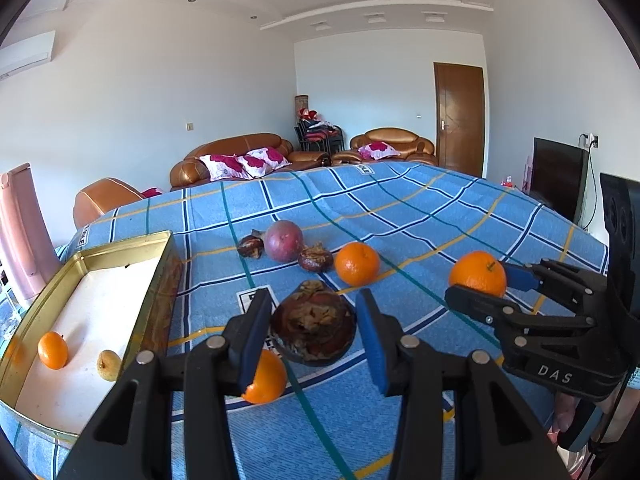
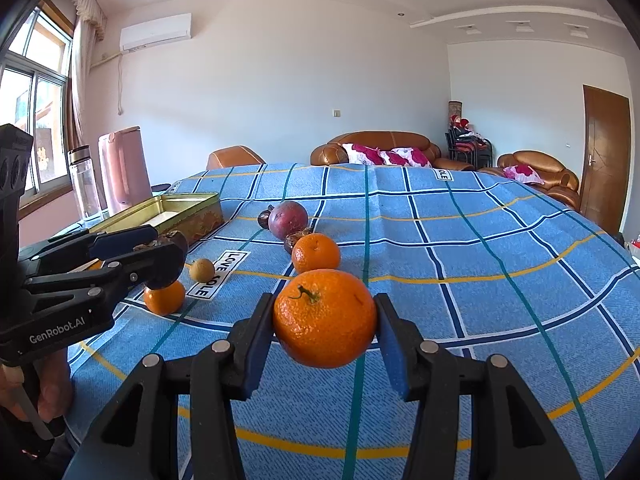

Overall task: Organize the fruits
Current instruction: 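Lift the mandarin with the right gripper while the left gripper lifts the mangosteen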

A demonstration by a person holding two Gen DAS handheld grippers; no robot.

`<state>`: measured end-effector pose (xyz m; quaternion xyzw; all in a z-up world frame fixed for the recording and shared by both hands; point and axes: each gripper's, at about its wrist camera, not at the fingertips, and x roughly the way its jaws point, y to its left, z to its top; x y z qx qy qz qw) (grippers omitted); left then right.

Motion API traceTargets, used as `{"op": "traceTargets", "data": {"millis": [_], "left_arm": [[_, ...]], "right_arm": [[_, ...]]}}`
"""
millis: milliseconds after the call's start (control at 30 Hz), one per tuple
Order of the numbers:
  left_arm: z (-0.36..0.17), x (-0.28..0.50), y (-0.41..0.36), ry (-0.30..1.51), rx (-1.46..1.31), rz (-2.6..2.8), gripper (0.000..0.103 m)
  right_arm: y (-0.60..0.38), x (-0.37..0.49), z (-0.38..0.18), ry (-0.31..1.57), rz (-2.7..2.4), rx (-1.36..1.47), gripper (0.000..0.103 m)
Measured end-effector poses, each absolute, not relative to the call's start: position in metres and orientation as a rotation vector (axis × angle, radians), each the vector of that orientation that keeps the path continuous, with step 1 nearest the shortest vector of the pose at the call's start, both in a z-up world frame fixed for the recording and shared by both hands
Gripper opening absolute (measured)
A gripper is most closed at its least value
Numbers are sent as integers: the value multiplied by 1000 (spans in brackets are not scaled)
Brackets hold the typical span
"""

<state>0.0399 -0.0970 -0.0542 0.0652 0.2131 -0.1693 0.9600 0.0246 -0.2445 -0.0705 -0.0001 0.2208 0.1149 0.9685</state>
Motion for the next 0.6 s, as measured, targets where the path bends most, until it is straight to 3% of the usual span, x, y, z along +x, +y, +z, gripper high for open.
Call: {"op": "traceTargets", "data": {"millis": [600], "left_arm": [[-51,34,-91,388,106,-336,45]], "right_arm": [[-245,16,-69,393,231,-4,51]]}}
